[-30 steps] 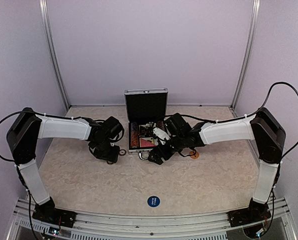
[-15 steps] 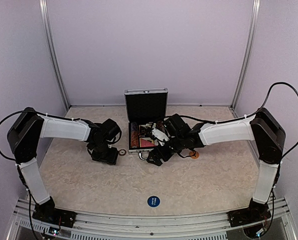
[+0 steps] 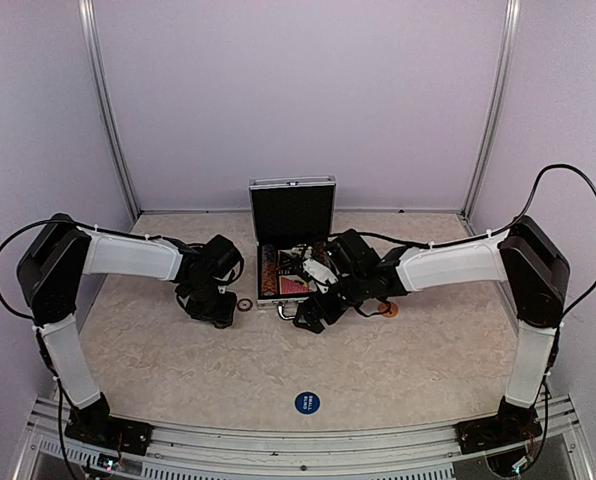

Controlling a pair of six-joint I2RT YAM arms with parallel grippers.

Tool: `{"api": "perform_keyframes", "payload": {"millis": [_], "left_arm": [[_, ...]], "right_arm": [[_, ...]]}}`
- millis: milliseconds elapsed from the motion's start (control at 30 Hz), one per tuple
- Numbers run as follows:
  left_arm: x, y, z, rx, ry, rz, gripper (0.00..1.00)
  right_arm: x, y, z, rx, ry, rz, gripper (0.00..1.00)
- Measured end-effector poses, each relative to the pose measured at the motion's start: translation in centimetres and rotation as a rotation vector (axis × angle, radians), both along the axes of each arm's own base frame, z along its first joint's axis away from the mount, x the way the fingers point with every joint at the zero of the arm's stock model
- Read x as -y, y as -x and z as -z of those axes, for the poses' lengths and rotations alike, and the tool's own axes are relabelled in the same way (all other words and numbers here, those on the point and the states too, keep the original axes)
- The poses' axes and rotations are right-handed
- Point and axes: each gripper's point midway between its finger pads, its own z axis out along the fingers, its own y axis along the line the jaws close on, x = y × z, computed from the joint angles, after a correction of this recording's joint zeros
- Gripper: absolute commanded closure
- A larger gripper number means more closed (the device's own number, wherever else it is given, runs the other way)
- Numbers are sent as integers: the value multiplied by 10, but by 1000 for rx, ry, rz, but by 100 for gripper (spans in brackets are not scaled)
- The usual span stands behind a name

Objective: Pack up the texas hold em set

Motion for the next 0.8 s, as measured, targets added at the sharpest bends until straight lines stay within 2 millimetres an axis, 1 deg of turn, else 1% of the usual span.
{"api": "perform_keyframes", "payload": {"millis": [167,300,533,800], "left_arm": [[0,-1,0,3,2,-1,60],[1,-1,-1,3,2,-1,60],[1,-1,-2,4,-2,0,60],[9,-11,-17,38,5,5,59]], "right_arm": [[1,1,7,-10,11,-1,4],[1,1,10,-15,18,-1,3],[0,0,7,-14,15,-1,3],[-3,3,5,-26,1,-14,3]]}}
